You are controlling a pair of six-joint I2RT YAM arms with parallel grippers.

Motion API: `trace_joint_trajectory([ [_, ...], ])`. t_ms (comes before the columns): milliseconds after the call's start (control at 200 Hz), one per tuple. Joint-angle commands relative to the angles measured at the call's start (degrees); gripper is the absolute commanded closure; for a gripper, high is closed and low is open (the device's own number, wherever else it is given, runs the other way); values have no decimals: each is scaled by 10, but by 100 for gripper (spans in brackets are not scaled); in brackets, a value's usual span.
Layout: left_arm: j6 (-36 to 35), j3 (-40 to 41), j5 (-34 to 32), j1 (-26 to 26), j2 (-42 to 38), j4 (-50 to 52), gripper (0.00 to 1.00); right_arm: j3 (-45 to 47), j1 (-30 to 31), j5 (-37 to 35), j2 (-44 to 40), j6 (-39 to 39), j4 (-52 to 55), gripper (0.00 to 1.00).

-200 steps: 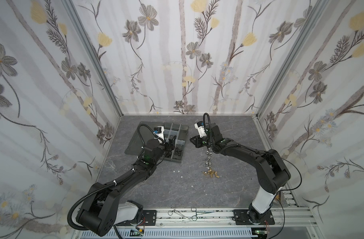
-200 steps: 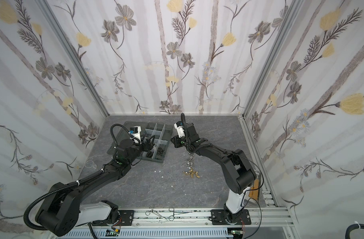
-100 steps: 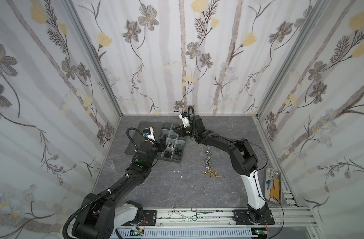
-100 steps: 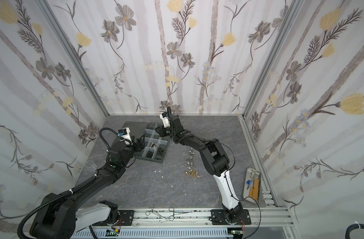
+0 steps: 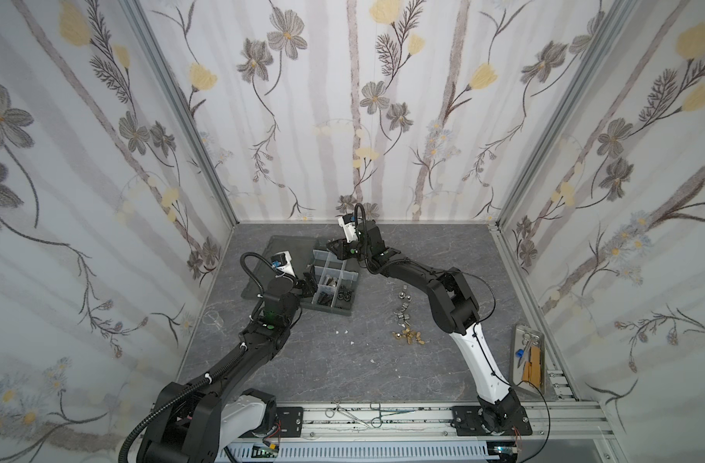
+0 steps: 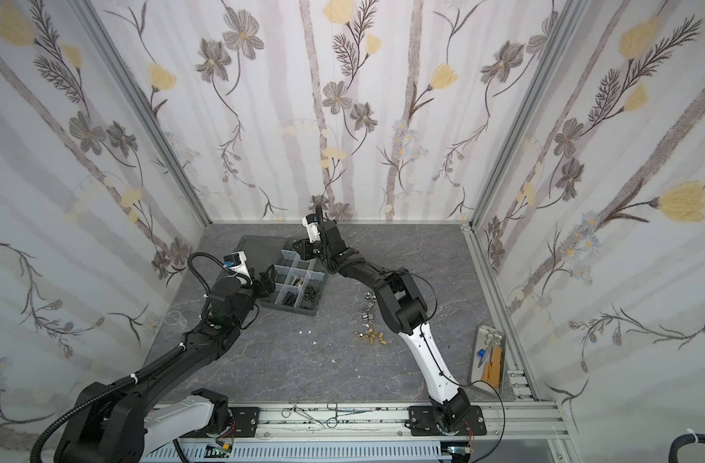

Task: Sort the screws and nuts into containers
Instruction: Place the nut into the container.

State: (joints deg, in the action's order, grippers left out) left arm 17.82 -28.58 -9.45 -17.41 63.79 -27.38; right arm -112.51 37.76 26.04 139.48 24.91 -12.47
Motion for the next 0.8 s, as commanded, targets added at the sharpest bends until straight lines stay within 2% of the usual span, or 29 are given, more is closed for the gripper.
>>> trace_joint_trajectory([
  [0,51,-13,-56,31,-9,50,34,-2,13,93,-16,-36,5,100],
  [95,87,-3,-60,70,-28,67,33,19,32,137,-33,-56,11,100],
  [265,112,20,-27,126,-51,69,33,76,76,133,-59,-103,7,100],
  [400,106,19,7,130,-46,63,33,93,101,100,-48,-130,17,100],
  [545,73,21,97,128,-41,25,30,105,115,66,-44,-154,24,100],
  [659,67,27,104,124,-47,22,29,104,119,51,-43,-169,30,100],
  [684,67,30,105,124,-49,20,29,104,119,46,-41,-169,30,98],
  [734,67,35,113,124,-53,12,28,98,120,35,-36,-167,35,85],
  [794,64,36,121,121,-56,8,27,94,119,28,-33,-163,37,81],
])
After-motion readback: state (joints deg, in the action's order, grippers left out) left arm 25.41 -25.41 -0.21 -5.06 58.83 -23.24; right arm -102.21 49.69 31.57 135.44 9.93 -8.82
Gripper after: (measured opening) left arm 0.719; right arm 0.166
